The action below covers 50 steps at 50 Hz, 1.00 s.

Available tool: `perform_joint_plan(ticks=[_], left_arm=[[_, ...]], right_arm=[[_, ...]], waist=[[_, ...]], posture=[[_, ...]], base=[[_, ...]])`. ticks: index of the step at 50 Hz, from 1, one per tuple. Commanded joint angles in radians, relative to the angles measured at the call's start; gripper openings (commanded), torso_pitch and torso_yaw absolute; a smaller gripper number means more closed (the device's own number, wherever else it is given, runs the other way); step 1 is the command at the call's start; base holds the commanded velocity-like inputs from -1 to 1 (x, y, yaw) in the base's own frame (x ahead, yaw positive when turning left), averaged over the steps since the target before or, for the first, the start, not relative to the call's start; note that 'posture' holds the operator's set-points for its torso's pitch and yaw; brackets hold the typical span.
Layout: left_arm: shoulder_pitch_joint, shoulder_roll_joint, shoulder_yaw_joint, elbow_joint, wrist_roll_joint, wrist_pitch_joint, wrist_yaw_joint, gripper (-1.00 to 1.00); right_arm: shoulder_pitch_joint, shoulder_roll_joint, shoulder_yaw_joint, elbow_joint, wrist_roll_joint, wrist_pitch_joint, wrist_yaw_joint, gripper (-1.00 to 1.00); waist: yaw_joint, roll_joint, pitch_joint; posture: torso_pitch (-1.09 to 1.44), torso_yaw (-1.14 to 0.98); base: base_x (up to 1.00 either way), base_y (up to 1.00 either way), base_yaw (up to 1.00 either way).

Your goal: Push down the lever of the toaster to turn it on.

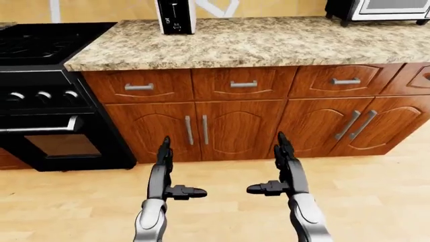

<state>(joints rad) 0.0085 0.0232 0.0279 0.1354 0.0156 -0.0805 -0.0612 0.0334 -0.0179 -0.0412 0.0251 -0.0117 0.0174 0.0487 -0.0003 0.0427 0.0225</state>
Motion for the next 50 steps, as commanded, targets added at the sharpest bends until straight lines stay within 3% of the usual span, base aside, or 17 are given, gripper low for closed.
perform_joint_plan(ticks=[1,2,6,12,17,18,22,26,29,31,32,34,39,44,45,46,50], left_arm=[[-0.013,0.001,0.007,-0.035,-0.001,-0.023,0.005,1.00],[-0.017,0.002,0.010,-0.013,-0.002,-0.042,0.004,1.00],[-0.016,0.002,0.009,-0.024,-0.001,-0.032,0.005,1.00],[-0.012,0.001,0.007,-0.033,0.000,-0.025,0.005,1.00],[-0.017,0.000,0.010,-0.018,-0.009,-0.032,0.001,1.00],[-0.019,0.002,0.010,-0.018,-0.006,-0.031,0.003,1.00],[-0.017,0.001,0.008,-0.019,-0.006,-0.033,0.002,1.00],[-0.011,0.000,0.005,-0.039,-0.004,-0.017,0.003,1.00],[-0.015,0.001,0.007,-0.022,-0.004,-0.031,0.002,1.00],[-0.010,0.000,0.005,-0.037,-0.004,-0.020,0.003,1.00],[-0.010,-0.001,0.005,-0.040,-0.004,-0.017,0.003,1.00],[-0.015,0.001,0.008,-0.021,-0.005,-0.029,0.002,1.00],[-0.012,0.001,0.007,-0.026,-0.004,-0.026,0.003,1.00],[-0.016,0.002,0.009,-0.017,-0.004,-0.031,0.003,1.00],[-0.013,0.001,0.007,-0.022,-0.003,-0.030,0.003,1.00],[-0.011,0.001,0.006,-0.029,-0.002,-0.025,0.003,1.00],[-0.010,0.000,0.006,-0.037,-0.002,-0.018,0.003,1.00]], right_arm=[[-0.016,-0.003,0.004,-0.029,0.002,-0.033,0.004,1.00],[-0.014,-0.003,0.006,-0.036,0.001,-0.028,0.004,1.00],[-0.014,-0.004,0.004,-0.030,0.002,-0.033,0.005,1.00],[-0.013,-0.004,0.005,-0.035,0.000,-0.027,0.004,1.00],[-0.002,0.000,0.011,-0.069,-0.002,-0.006,0.005,1.00],[0.002,0.000,0.013,-0.082,-0.004,0.003,0.004,1.00],[-0.004,-0.001,0.010,-0.066,-0.003,-0.007,0.006,1.00],[0.002,-0.001,0.012,-0.078,-0.005,0.000,0.005,1.00],[0.001,-0.001,0.012,-0.078,-0.006,0.002,0.005,1.00],[0.003,-0.001,0.011,-0.072,-0.006,-0.006,0.006,1.00],[0.005,0.000,0.013,-0.083,-0.007,0.003,0.005,1.00],[-0.012,-0.004,0.006,-0.036,-0.006,-0.028,0.007,1.00],[-0.005,-0.002,0.008,-0.053,-0.006,-0.018,0.006,1.00],[-0.004,-0.002,0.008,-0.054,-0.006,-0.019,0.006,1.00],[-0.005,-0.003,0.007,-0.050,-0.005,-0.022,0.007,1.00],[-0.001,-0.002,0.009,-0.063,-0.006,-0.012,0.006,1.00],[-0.005,-0.003,0.007,-0.050,-0.005,-0.022,0.008,1.00]], waist=[[0.002,-0.008,-0.012],[-0.003,0.007,-0.012],[0.001,-0.006,-0.017],[0.006,-0.048,-0.010],[0.013,-0.106,-0.017],[0.004,-0.079,-0.009],[-0.008,-0.092,-0.015],[-0.008,-0.060,-0.002],[-0.010,-0.009,-0.001],[-0.006,0.065,-0.022],[0.001,0.017,-0.014],[0.004,0.016,-0.008],[0.002,-0.032,-0.003],[-0.008,-0.133,-0.002],[-0.019,-0.089,-0.002],[-0.011,-0.108,-0.007],[-0.015,-0.091,-0.014]], posture=[[0.00,0.00],[0.00,0.00],[0.00,0.00],[0.00,0.00],[0.00,0.00],[0.00,0.00],[0.00,0.00],[0.00,0.00],[0.00,0.00],[0.00,0.00],[0.00,0.00],[0.00,0.00],[0.00,0.00],[0.00,0.00],[0.00,0.00],[0.00,0.00],[0.00,0.00]], base=[[0.00,0.20,0.00],[0.00,0.20,0.00],[0.00,0.21,0.00],[0.00,0.20,0.00],[0.00,0.20,0.00],[0.00,0.20,0.00],[0.00,0.21,0.00],[0.00,0.20,0.00],[0.00,0.20,0.00],[0.00,0.20,0.00],[0.00,0.22,0.00],[0.00,0.20,0.00],[0.00,0.23,0.00],[0.00,0.31,0.00],[0.00,0.31,0.00],[0.00,0.31,0.00],[0.00,0.31,0.00]])
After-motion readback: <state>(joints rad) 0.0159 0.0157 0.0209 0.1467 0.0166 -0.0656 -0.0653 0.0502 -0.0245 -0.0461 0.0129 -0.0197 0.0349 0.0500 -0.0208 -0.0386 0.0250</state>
